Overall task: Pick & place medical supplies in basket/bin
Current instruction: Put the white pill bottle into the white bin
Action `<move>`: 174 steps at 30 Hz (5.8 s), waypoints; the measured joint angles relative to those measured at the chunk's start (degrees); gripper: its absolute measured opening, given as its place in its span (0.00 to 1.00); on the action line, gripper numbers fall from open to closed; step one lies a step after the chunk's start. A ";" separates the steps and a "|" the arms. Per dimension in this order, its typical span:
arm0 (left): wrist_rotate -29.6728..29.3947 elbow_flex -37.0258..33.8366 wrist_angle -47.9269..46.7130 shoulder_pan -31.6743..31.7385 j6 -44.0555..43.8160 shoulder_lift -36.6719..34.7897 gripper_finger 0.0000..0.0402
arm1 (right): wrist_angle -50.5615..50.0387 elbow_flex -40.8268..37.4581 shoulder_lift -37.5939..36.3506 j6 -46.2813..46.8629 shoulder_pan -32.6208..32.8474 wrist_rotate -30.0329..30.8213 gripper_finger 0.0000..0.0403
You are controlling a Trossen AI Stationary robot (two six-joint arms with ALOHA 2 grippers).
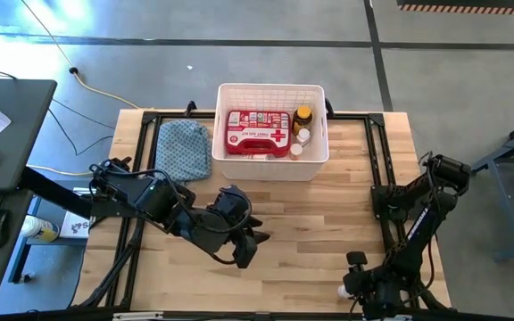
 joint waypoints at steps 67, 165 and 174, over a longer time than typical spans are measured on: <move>30.09 0.04 -8.57 53.12 54.37 -10.27 0.58 | -17.65 34.18 -4.71 -39.49 -86.92 -4.69 0.41; 44.76 -0.02 -13.75 69.37 65.86 -9.38 0.58 | -29.57 38.13 19.14 -34.77 -90.27 -15.65 0.43; 44.76 -0.02 -13.77 69.37 65.92 -9.38 0.58 | -29.27 38.13 21.03 -33.44 -90.25 -15.60 0.44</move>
